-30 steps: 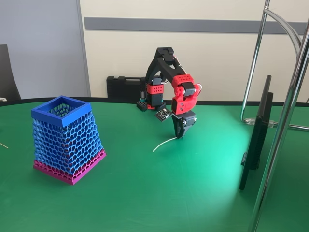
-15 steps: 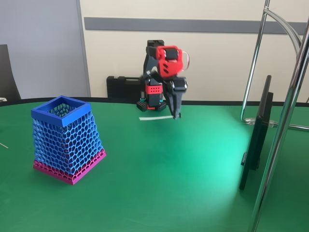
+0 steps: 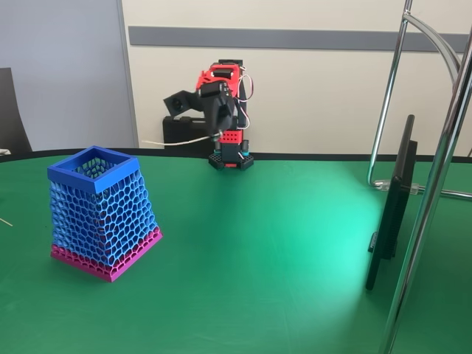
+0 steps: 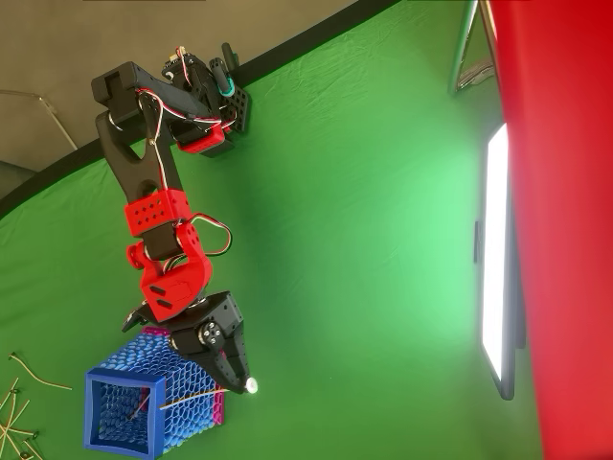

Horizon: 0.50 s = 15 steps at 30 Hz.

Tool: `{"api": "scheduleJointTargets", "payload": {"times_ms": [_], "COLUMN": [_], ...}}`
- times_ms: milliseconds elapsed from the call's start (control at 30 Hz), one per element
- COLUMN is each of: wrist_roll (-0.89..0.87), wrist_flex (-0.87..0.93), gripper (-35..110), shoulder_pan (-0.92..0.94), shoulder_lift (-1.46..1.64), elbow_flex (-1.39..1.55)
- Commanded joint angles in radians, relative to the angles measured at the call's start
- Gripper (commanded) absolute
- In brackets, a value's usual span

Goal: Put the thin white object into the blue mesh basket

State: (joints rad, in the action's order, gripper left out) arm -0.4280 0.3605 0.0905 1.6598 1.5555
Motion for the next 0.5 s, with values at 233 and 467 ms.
{"api": "scheduleJointTargets", "payload": {"times_ms": [233,467], "wrist_roll": [-0.33,-0.497], "wrist_flex": [0.092,0.11], "gripper": [0,0], "shoulder_pan": [0.167,0.249], "shoulder_lift": [-0.147,-0.229], "elbow_flex": [-0.299,-0.348]}}
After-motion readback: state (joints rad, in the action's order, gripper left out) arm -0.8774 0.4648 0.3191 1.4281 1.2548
